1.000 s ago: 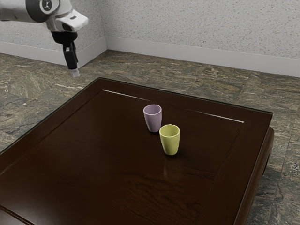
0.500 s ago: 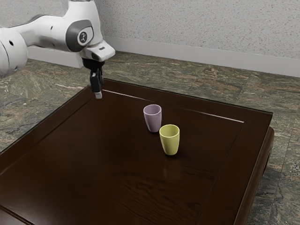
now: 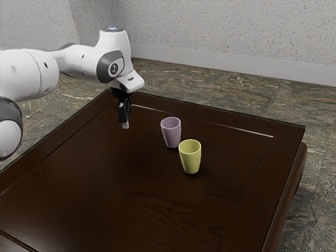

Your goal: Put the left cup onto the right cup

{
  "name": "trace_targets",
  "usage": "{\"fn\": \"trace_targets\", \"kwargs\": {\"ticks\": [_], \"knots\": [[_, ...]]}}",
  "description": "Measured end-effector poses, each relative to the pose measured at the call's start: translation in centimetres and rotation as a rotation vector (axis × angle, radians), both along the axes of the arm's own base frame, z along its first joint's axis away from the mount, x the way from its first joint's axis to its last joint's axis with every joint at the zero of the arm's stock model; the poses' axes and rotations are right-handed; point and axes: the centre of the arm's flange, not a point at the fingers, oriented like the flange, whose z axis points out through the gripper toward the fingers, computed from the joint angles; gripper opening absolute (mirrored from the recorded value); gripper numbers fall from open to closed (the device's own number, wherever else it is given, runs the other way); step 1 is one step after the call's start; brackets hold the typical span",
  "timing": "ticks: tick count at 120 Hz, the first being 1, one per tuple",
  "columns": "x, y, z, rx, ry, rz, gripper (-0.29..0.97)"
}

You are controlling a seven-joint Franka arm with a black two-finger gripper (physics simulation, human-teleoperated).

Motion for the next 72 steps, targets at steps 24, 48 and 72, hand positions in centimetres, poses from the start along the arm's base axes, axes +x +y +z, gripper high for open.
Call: {"fn": "trace_targets", "kwargs": {"ticks": [24,48,72], "knots": [[1.2,-1.5,-2.8,-0.005,-0.007,-0.057,0.68],[3.4,-3.5,-3.8,-0.005,-0.056,-0.129,0.68],[5.4,-4.5,-4.3,-0.006,-0.095,-0.182,0.68]]}}
